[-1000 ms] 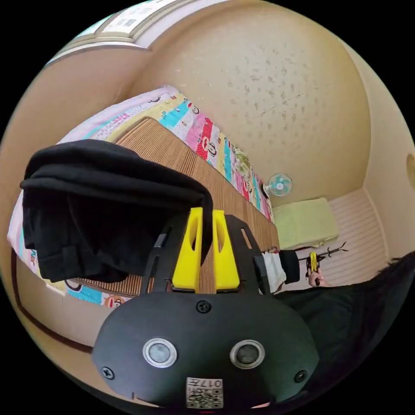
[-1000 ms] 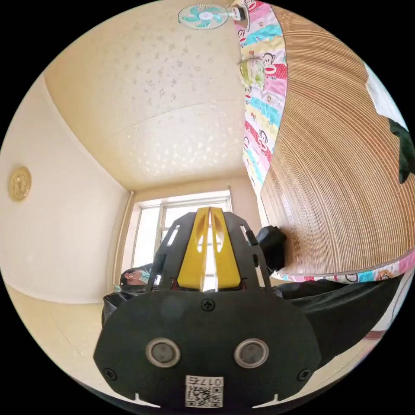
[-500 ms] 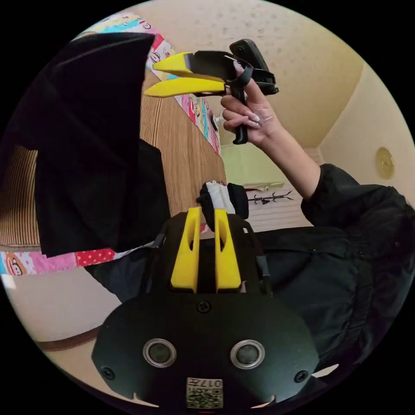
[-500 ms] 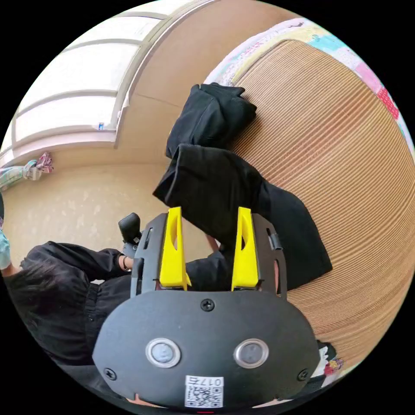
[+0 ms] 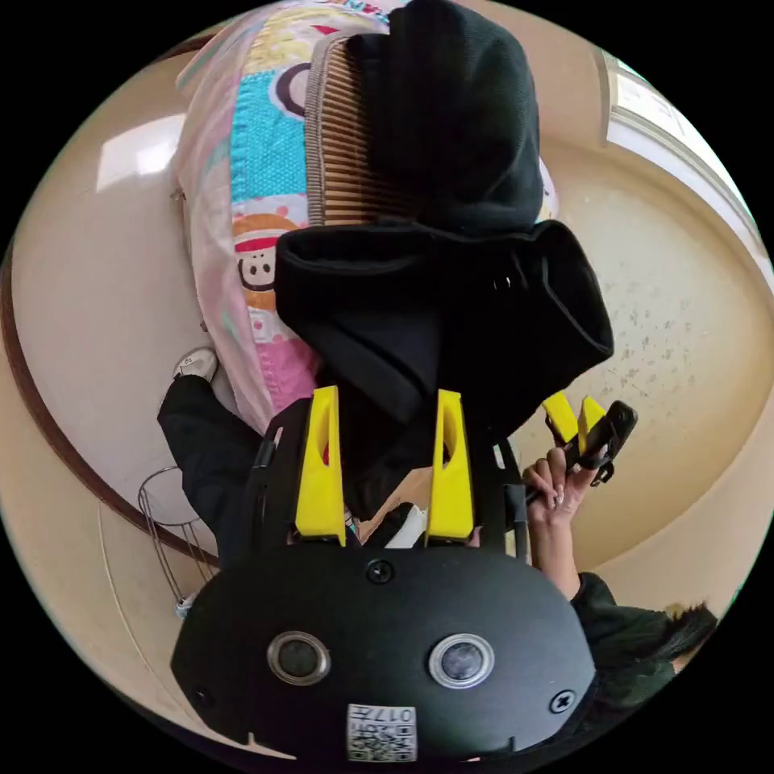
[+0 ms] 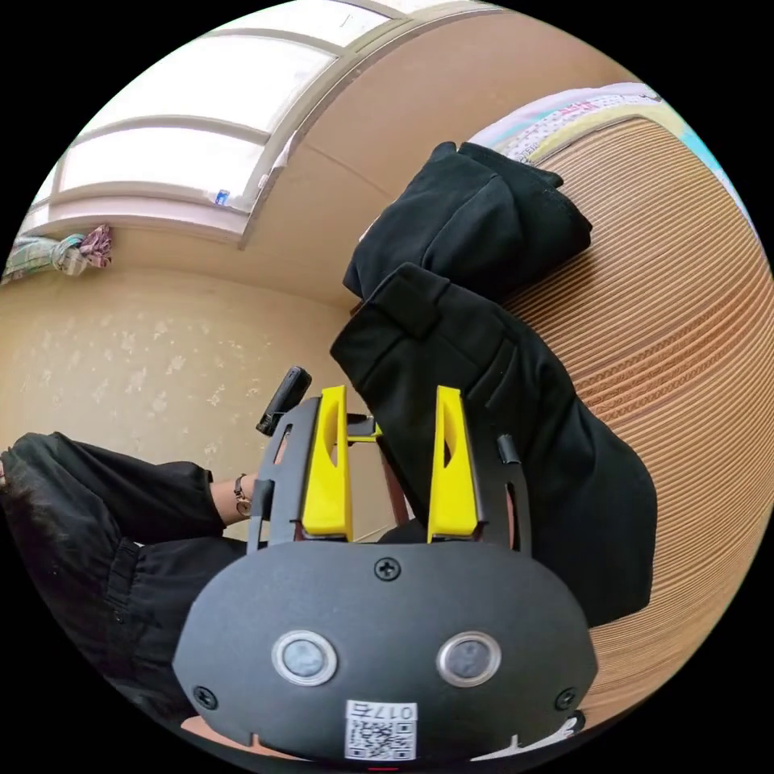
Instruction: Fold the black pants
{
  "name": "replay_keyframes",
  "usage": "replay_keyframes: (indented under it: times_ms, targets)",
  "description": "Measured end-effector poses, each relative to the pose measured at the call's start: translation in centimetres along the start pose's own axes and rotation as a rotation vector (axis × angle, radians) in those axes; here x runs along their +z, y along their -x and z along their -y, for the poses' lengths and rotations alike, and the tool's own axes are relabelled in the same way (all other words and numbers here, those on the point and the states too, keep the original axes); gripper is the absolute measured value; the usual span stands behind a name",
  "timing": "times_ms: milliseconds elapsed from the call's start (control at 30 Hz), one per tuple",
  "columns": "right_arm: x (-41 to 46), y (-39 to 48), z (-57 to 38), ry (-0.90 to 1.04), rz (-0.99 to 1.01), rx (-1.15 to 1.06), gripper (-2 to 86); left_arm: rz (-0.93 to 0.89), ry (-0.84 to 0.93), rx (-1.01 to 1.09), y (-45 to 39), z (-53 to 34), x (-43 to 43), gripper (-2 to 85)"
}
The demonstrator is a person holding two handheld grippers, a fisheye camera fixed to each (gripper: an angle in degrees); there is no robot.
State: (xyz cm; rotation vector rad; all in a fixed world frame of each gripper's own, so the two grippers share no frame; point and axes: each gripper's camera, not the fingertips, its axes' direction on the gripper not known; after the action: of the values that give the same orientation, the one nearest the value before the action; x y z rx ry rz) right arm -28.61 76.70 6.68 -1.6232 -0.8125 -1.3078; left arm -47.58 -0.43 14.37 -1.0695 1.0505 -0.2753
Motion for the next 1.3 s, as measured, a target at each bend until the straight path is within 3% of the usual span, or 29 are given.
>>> replay_keyframes:
  times_ms: [67,167,300,433,500,567,700,800,867,967,1167,1300]
  targets:
    - [2.0,3.4,-1.5,0.055,-0.120,-0.059,18.8,-0.028,-0.148,-0.123,2.8,-0.5,-0.7,15.5]
    - [6.8,7.0,-3.0,0.206,-0.328,-0.167,17.9,0.095,-0.245,-0.128,4.2,-0.9,-1.7,14.9]
    - [11.8,9.1,-3.2,0.278,-0.526,-0.186,9.4,0.044,-0.197,-0.054,6.4,0.6,-0.9,16.2]
    - [9.7,12.1,-3.2,0.128,-0.490,-0.114,4.3,-0.024,-0.050,-0.164,10.4,2.7,2.2,14.7]
    - [6.6,14.4,-4.5,0.011,-0.554,-0.086,3.6,-0.068,-0.010,-0.263,12.6,2.8,3.2,11.4]
    - [2.0,17.5,-7.8,-0.111,-0.685,-0.071,2.9,0.002,0.002,-0.243,13.2,1.7,2.8,4.1]
    - [-4.2,21.9,-15.5,-0.253,-0.791,-0.035,2.4,-0.193,-0.064,0.126,8.9,-3.2,0.0,2.8]
    - [-8.5,27.4,-23.8,-0.401,-0.934,-0.014,2.1,-0.097,-0.069,0.433,2.3,-8.6,-2.7,1.3]
    - [-11.8,32.9,-30.7,-0.561,-1.064,0.019,2.1,-0.044,-0.101,0.747,-3.9,-13.7,-4.8,0.4]
    - [-15.2,40.5,-38.8,-0.808,-1.223,0.046,2.0,-0.004,-0.232,1.076,-10.6,-21.9,-7.2,-0.1]
    - [-20.2,52.1,-51.1,-1.153,-1.423,-0.059,2.2,-0.162,-0.631,1.456,-17.2,-38.4,-12.3,-0.4]
    - [-22.1,57.0,-58.2,-1.395,-1.346,-0.200,2.3,-0.348,-0.793,1.587,-18.4,-46.2,-14.7,-0.5]
